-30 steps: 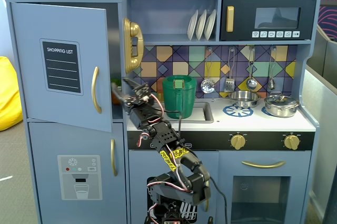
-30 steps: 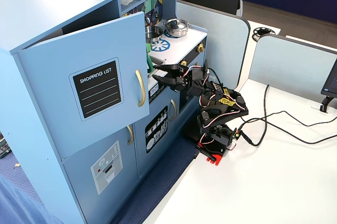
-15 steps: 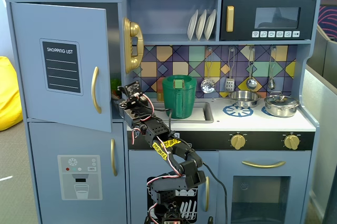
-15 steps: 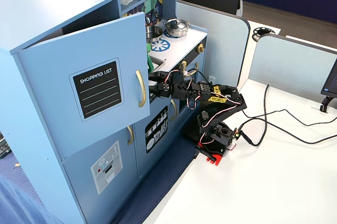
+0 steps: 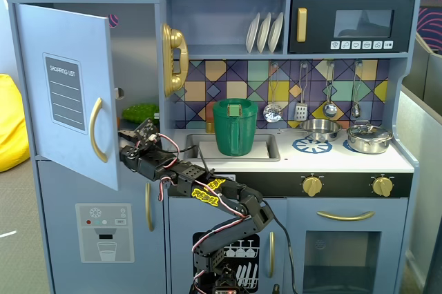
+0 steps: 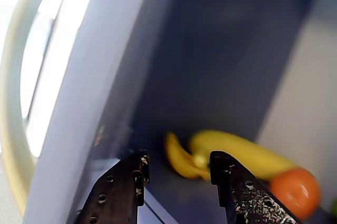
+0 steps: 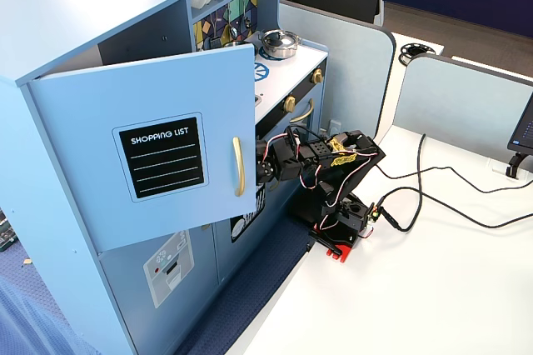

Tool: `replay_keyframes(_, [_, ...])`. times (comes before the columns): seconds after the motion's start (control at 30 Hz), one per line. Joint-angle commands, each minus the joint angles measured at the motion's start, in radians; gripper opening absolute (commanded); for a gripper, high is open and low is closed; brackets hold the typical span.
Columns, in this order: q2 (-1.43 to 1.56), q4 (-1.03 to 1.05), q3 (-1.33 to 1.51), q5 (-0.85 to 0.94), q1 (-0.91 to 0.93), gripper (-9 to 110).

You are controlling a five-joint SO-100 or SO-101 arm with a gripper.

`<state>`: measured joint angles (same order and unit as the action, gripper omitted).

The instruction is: Open the left cabinet door

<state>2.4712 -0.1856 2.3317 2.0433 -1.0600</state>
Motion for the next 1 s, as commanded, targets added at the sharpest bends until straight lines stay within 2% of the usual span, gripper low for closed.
replay_keyframes(0.0, [-0.012,-0.075,-0.035,0.049,-0.114,5])
replay_keyframes(0.13, [-0.032,-0.115,-0.025,0.077,-0.178,5])
replay_keyframes(0.23, [-0.029,-0.124,-0.020,0.081,-0.153,5])
replay_keyframes(0.33, [0.002,-0.126,0.008,0.048,0.003,4])
replay_keyframes(0.43, [0.055,-0.054,0.038,-0.037,0.242,3])
replay_keyframes(0.6, [0.175,0.327,0.103,-0.178,0.618,3])
replay_keyframes(0.73, [0.230,0.727,0.129,-0.288,0.850,3])
replay_keyframes(0.87, [0.278,1.051,0.206,-0.351,0.992,2])
replay_keyframes(0.97, [0.334,1.184,0.324,-0.407,1.040,2])
